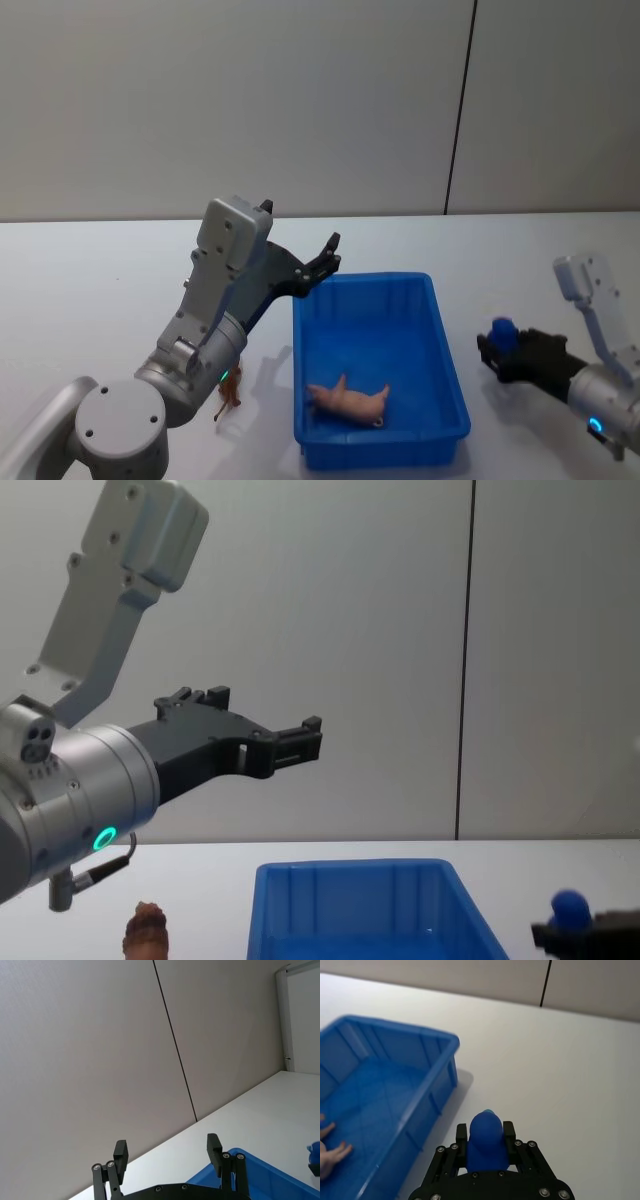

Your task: Pick up the two dolls from the table and place them into the box.

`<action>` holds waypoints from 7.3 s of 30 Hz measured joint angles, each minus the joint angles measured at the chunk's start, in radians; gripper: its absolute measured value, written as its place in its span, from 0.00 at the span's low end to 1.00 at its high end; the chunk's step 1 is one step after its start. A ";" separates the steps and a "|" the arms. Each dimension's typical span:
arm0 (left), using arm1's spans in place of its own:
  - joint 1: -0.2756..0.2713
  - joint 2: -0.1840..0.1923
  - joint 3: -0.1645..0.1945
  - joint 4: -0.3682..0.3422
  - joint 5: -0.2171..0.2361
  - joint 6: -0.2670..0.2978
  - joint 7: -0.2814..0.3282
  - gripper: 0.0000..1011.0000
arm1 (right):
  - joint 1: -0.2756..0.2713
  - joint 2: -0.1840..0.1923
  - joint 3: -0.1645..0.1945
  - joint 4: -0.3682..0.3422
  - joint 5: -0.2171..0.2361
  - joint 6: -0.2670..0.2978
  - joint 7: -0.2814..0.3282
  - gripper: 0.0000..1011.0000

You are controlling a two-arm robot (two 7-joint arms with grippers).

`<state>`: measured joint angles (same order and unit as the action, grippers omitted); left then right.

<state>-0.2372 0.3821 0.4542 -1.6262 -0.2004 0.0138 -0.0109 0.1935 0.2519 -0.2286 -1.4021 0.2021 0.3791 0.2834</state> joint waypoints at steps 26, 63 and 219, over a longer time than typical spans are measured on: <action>0.000 0.000 0.000 0.000 0.000 0.000 0.000 0.99 | 0.087 -0.014 -0.012 -0.119 -0.010 -0.057 0.193 0.26; 0.000 0.000 0.000 0.000 0.000 0.000 0.000 0.99 | 0.223 -0.059 -0.070 0.024 -0.028 0.282 0.411 0.72; -0.027 -0.032 -0.090 0.181 -0.306 0.588 0.095 0.47 | -0.176 0.109 0.221 -0.279 0.586 -0.200 -0.310 0.99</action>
<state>-0.2639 0.3504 0.3643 -1.4457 -0.5064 0.6019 0.0837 0.0179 0.3612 -0.0076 -1.6809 0.7884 0.1788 -0.0267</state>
